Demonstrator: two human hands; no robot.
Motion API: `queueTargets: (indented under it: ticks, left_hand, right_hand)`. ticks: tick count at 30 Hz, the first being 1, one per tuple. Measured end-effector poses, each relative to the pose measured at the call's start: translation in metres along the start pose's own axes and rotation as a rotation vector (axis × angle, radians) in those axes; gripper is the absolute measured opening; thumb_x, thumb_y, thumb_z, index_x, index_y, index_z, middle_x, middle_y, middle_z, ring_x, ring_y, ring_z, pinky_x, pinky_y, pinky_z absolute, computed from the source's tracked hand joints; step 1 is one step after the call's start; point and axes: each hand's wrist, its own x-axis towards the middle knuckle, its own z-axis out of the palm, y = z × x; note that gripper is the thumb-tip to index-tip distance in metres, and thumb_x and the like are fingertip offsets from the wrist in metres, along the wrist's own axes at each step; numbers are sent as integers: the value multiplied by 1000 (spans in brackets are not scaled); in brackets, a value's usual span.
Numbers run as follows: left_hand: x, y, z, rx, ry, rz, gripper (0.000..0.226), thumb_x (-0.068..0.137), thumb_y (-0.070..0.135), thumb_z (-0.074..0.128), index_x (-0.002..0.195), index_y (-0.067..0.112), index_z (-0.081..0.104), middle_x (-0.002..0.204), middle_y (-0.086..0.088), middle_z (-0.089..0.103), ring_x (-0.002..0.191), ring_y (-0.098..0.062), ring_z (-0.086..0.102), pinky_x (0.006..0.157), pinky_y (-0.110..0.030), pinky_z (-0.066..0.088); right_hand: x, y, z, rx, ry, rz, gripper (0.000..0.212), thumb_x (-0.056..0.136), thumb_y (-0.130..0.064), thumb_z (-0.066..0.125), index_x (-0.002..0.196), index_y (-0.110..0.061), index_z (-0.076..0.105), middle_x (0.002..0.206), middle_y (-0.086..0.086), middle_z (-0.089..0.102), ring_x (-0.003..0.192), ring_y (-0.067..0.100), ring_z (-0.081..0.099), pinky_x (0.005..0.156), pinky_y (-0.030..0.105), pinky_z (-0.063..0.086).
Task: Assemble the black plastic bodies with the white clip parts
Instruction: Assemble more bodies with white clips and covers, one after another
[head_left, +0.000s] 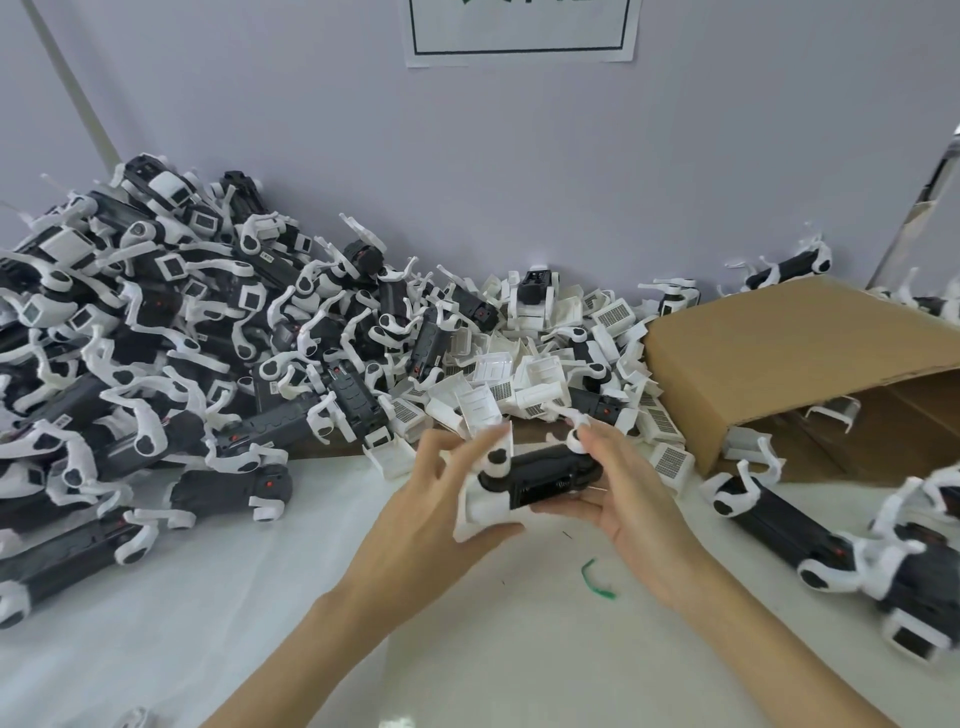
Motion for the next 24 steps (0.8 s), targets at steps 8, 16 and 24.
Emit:
queueTargets:
  ticks: [8, 16, 24]
  left_hand:
    - [-2, 6, -1, -273, 103, -123, 53, 77, 39, 89, 123, 29, 64, 103, 12, 69, 76, -16, 62, 62, -33, 56]
    - [2, 2, -8, -821, -83, -334, 48, 84, 15, 84, 128, 20, 68, 116, -4, 73, 106, -26, 69, 89, -32, 57]
    - [5, 2, -17, -946, -225, -386, 62, 89, 15, 81, 144, 33, 59, 125, -12, 71, 99, -25, 69, 88, -29, 57]
  right_hand:
    - [-8, -2, -5, -610, 39, -34, 49, 94, -76, 34, 111, -38, 60, 61, 2, 62, 51, 20, 61, 50, 27, 42]
    - [-18, -3, 3, -507, -195, -292, 44, 102, -44, 57, 146, -40, 53, 143, -18, 59, 135, 1, 52, 100, 12, 44]
    - [-16, 8, 2, -720, -59, -533, 49, 102, -46, 56, 146, -27, 50, 137, -18, 58, 129, 8, 56, 78, 15, 57]
